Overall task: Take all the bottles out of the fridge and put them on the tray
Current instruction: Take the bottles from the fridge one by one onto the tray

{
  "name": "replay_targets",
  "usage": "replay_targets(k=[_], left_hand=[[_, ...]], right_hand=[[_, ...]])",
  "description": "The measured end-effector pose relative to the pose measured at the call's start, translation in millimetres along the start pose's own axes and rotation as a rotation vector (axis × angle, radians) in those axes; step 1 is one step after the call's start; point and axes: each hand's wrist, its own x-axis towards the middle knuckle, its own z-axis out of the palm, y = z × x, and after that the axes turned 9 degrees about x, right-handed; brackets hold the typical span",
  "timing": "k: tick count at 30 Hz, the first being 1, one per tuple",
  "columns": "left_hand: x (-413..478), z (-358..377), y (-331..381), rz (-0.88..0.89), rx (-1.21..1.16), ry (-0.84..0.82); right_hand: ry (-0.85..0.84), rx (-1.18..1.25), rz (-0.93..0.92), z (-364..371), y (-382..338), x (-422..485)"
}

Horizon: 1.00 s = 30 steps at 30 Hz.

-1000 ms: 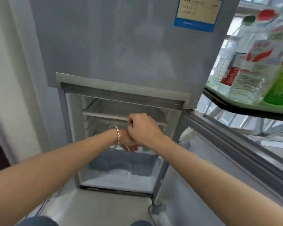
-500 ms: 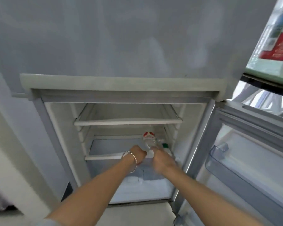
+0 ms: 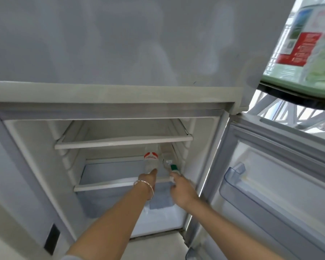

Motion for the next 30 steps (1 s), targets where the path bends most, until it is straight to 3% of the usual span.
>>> replay_targets(k=[2, 7, 14, 19, 23, 27, 30], left_hand=[[-13.5, -15.0, 4.3, 0.092, 0.21, 0.116], [-70.7, -65.8, 40.4, 0.28, 0.444, 0.402], [-181.8, -99.4, 66.5, 0.523, 0.807, 0.646], [-252.6, -96.9, 87.8, 0.734, 0.803, 0.707], [-312.9, -86.9, 118.7, 0.897, 0.813, 0.862], [-372.4, -65.5, 165.3, 1.085, 0.659, 0.927], [-411.6, -41.4, 201.2, 1.251, 0.51, 0.92]], right_hand=[[-0.022, 0.019, -0.011, -1.1, -5.8, -1.7], [-0.11, 0.053, -0.093, -1.3, -32.1, -13.8], [-0.266, 0.033, -0.287, -16.1, -84.6, -50.9], [-0.411, 0.117, -0.377, -58.1, -114.3, -89.7], [-0.5, 0.248, -0.436, -115.4, -142.1, -119.5], [-0.43, 0.367, -0.518, -188.4, -161.1, -145.2], [-0.274, 0.452, -0.562, -251.8, -166.1, -162.8]])
